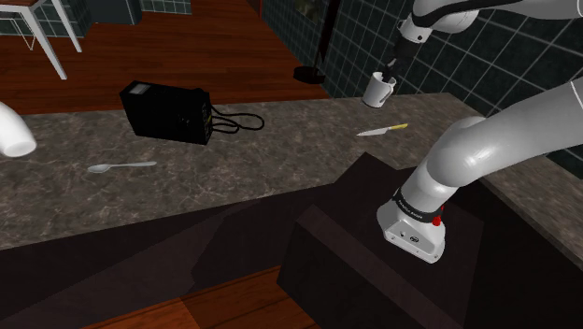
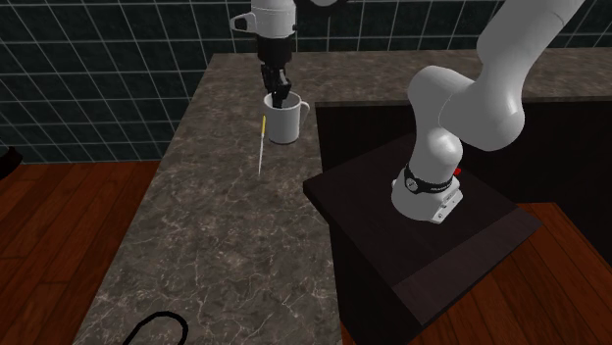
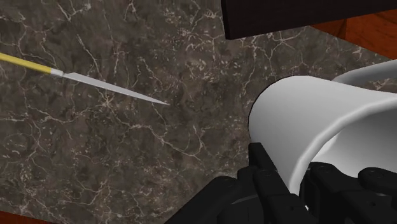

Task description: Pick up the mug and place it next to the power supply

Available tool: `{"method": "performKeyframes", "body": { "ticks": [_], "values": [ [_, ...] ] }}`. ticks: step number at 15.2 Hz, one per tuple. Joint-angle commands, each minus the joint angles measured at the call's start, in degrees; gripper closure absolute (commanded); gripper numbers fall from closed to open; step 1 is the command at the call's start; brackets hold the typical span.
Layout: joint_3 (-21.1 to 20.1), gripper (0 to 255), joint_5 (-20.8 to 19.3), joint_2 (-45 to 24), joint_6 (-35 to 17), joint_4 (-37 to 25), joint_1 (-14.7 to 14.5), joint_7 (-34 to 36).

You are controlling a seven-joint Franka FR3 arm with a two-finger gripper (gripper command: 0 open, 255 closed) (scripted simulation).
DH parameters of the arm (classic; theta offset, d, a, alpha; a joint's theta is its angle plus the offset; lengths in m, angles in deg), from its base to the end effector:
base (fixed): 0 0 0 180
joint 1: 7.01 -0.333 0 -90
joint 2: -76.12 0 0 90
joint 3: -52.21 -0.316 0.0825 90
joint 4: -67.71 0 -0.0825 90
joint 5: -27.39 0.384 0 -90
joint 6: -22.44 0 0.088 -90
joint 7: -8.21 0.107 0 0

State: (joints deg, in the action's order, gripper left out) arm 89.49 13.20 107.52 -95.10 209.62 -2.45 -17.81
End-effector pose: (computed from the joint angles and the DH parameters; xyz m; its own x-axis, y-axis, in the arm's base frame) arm 0.2928 -0.2902 0.4455 0.9914 -0.0982 0.0867 -0.0927 -0.9935 -0.0655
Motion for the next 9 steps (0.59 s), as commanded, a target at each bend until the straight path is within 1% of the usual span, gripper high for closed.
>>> {"method": "performKeyframes", "body": {
  "ticks": [1, 5, 9],
  "values": [
    [-0.4, 255, 0.1, 0.5, 1.3, -0.8, 0.1, 0.1],
    [-5.2, 255, 1.8, 1.1, 0.4, 1.2, -1.9, 6.0],
    [-9.6, 255, 3.9, 0.5, -0.8, 2.2, -4.4, 11.6]
  ]
}}
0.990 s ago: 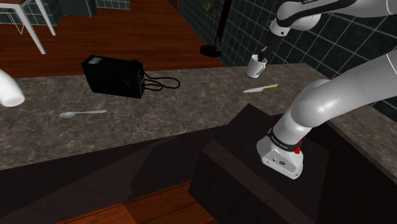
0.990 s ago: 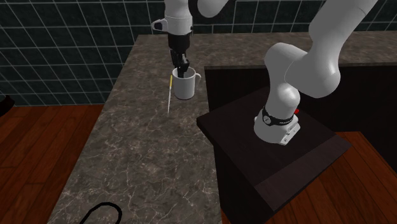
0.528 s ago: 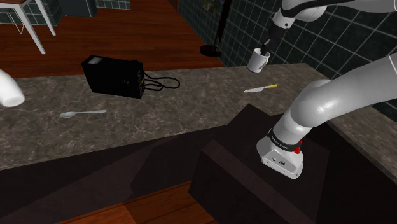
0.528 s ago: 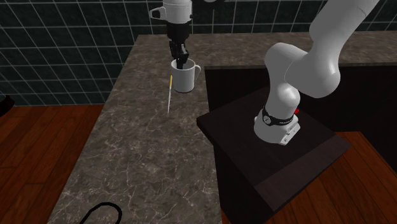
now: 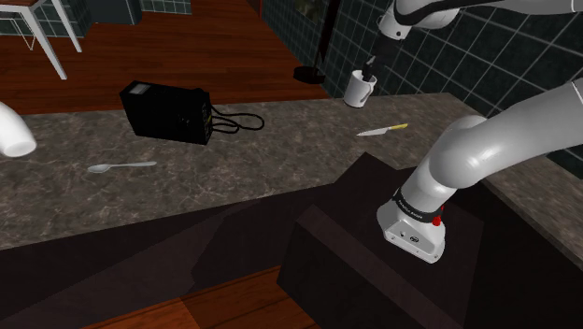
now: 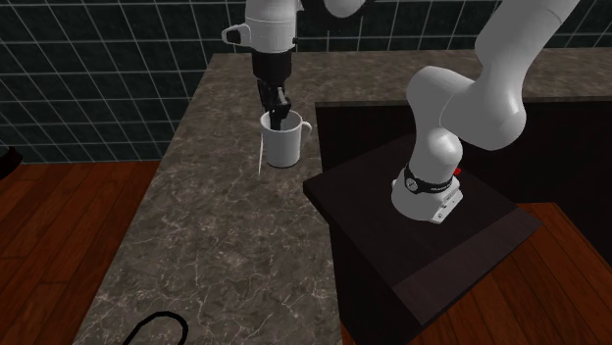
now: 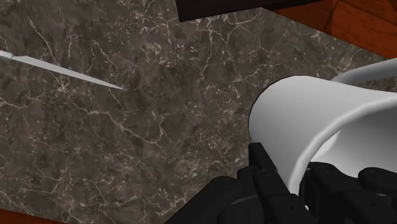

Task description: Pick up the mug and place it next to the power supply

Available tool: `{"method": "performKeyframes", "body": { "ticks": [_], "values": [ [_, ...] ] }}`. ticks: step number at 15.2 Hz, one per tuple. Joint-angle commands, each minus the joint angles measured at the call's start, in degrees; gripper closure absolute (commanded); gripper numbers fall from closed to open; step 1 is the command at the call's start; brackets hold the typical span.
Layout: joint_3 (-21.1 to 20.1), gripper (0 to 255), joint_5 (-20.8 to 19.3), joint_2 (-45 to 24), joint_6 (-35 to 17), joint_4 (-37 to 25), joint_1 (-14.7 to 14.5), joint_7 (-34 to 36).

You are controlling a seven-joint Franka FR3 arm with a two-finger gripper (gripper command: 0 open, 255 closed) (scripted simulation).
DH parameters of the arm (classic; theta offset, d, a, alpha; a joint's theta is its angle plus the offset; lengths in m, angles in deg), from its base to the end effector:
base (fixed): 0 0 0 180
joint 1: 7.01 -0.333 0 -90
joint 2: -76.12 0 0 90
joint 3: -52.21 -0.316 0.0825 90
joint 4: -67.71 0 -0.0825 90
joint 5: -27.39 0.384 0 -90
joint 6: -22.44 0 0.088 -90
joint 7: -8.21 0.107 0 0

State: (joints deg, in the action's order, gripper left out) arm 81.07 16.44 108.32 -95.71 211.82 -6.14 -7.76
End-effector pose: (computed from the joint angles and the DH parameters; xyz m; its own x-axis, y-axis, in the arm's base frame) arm 0.3379 -0.2106 0.4522 0.9916 -0.0966 0.0860 -0.0911 -0.9937 -0.0653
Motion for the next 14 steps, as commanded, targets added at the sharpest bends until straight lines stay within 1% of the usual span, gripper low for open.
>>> {"method": "performKeyframes", "body": {
  "ticks": [1, 7, 14],
  "values": [
    [-2.3, 255, 1.3, -0.6, -0.5, 0.0, -1.5, 2.9],
    [-8.2, 255, 4.9, -3.9, -2.4, -1.0, -5.9, 10.7],
    [-14.3, 255, 8.9, -10.5, -4.5, -5.5, -11.1, 18.9]
  ]
}}
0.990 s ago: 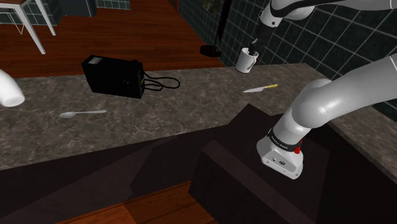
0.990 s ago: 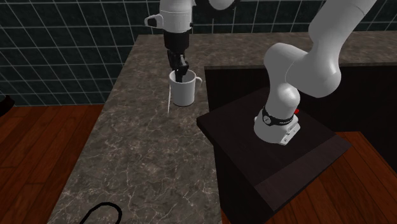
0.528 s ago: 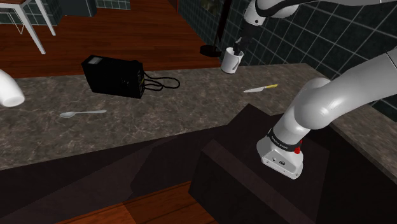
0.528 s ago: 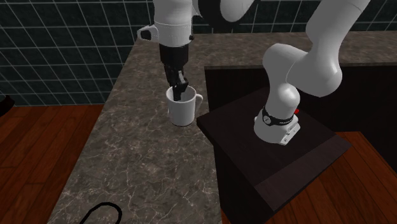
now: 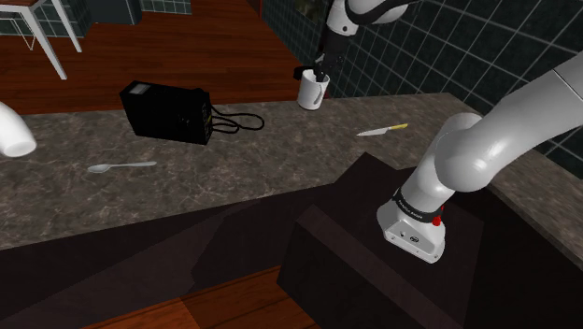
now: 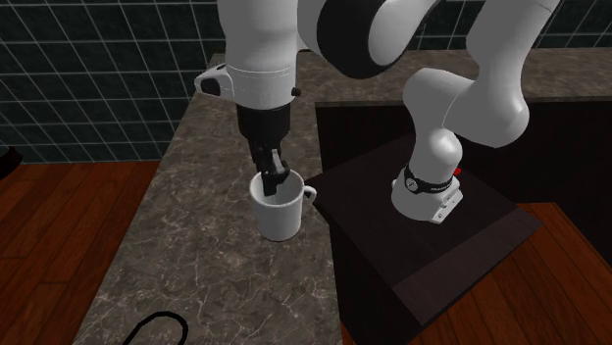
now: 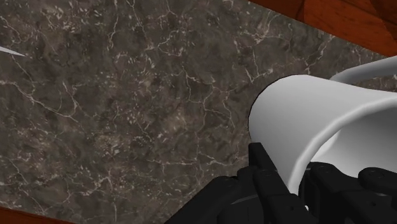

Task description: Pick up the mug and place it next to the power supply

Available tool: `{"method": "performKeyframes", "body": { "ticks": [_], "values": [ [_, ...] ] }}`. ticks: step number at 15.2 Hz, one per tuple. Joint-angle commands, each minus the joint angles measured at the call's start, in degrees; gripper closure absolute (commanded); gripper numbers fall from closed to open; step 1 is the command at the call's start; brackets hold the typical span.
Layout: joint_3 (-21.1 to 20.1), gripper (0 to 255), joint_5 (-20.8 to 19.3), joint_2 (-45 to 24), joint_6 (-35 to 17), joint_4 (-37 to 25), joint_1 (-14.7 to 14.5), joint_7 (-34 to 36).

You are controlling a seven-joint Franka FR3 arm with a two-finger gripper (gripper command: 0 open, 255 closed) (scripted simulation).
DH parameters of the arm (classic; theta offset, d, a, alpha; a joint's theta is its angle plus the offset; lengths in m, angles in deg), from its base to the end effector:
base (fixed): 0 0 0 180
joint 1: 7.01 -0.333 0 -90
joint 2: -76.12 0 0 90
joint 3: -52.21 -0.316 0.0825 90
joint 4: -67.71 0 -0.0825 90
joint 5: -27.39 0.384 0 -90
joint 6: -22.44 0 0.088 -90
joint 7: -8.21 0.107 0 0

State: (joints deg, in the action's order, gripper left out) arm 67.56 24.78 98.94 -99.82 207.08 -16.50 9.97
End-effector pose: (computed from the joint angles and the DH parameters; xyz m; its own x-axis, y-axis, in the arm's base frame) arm 0.4310 -0.0501 0.4544 0.9915 -0.0971 0.0863 -0.0916 -0.9937 -0.0650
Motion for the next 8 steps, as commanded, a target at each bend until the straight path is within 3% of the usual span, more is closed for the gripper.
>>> {"method": "performKeyframes", "body": {
  "ticks": [1, 8],
  "values": [
    [-1.6, 255, 1.0, -2.2, -0.6, -1.6, -1.4, 2.3],
    [-6.7, 255, 3.7, -11.1, -1.4, -9.7, -5.6, 9.6]
  ]
}}
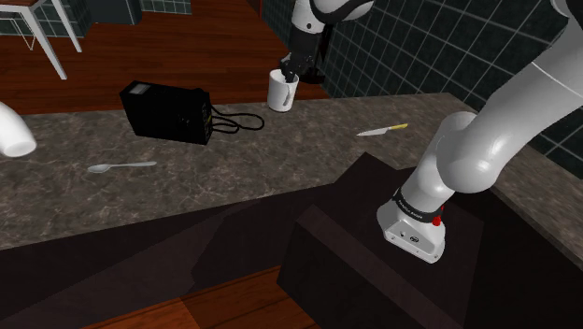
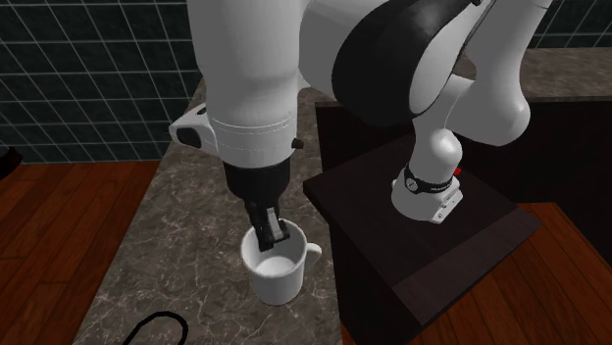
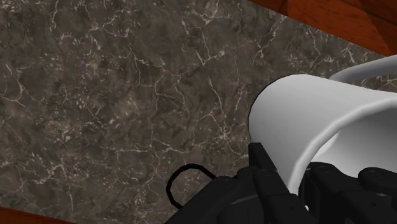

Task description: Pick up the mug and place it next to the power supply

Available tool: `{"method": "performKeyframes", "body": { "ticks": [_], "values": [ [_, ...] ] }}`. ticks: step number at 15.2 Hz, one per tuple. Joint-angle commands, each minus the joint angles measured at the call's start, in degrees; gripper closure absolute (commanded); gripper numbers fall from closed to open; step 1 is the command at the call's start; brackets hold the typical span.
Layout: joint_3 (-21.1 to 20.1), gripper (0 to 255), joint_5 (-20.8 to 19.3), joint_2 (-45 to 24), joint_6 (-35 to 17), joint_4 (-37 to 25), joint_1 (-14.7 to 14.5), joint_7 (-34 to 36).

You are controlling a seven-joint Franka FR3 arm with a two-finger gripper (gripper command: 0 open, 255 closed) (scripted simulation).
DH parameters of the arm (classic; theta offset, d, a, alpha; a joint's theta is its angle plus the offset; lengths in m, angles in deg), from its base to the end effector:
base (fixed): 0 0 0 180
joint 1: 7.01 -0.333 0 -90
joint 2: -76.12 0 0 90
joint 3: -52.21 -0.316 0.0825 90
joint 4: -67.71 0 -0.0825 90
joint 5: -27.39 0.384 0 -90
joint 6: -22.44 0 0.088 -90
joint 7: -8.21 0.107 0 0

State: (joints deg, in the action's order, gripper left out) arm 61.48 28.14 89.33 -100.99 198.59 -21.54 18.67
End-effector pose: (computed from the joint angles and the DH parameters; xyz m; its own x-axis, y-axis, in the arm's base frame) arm 0.4833 0.0426 0.4551 0.9915 -0.0973 0.0867 -0.0919 -0.9936 -0.0652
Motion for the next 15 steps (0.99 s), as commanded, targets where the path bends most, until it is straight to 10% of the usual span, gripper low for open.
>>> {"method": "performKeyframes", "body": {
  "ticks": [1, 15],
  "values": [
    [-1.2, 255, 0.6, -2.8, -0.2, -2.7, -1.0, 1.9],
    [-2.9, 255, 1.9, -10.6, -8.4, -2.3, -2.6, 4.1]
  ]
}}
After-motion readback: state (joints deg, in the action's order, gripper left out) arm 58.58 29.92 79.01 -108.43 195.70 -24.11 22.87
